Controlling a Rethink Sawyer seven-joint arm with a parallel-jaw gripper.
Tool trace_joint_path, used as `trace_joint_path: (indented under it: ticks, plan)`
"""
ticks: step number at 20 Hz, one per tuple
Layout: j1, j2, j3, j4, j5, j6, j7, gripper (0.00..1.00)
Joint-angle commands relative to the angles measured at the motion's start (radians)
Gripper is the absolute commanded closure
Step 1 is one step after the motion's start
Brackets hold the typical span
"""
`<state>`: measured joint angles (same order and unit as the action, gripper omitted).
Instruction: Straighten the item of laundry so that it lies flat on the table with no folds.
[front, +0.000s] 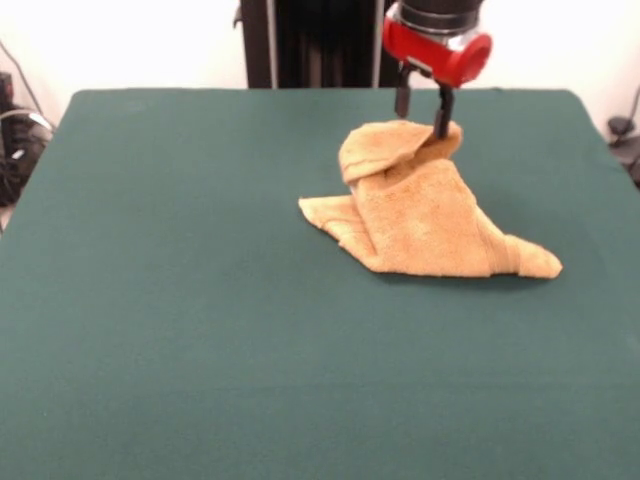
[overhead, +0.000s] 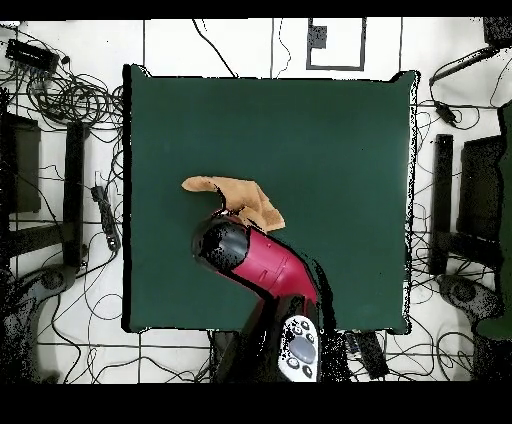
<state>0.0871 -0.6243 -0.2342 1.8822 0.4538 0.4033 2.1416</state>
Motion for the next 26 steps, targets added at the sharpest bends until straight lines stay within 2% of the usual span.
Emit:
trace_joint_path:
  ticks: [1, 4, 9, 12, 15, 18, 19, 22, 24, 26]
  plan:
    - [-0.012, 0.079, 0.102, 0.09, 0.059, -0.059, 0.231, 0.0]
    - [-0.017, 0.097, 0.106, 0.055, 0.055, -0.04, 0.218, 0.0]
    - [-0.02, 0.141, 0.141, 0.025, 0.082, -0.077, 0.235, 0.0]
    - [-0.052, 0.156, 0.188, 0.028, 0.099, -0.126, 0.222, 0.0]
    - [-0.042, 0.178, 0.174, 0.007, 0.097, -0.126, 0.226, 0.0]
    - [-0.005, 0.197, 0.118, -0.025, 0.076, -0.105, 0.226, 0.0]
    - [0.009, 0.203, 0.097, -0.038, 0.063, -0.104, 0.219, 1.0]
    - [0.036, 0.21, 0.05, -0.061, 0.045, -0.052, 0.218, 1.0]
    - [0.024, 0.197, 0.086, -0.032, 0.077, -0.081, 0.241, 1.0]
    - [0.048, 0.19, 0.078, -0.013, 0.103, -0.085, 0.284, 1.0]
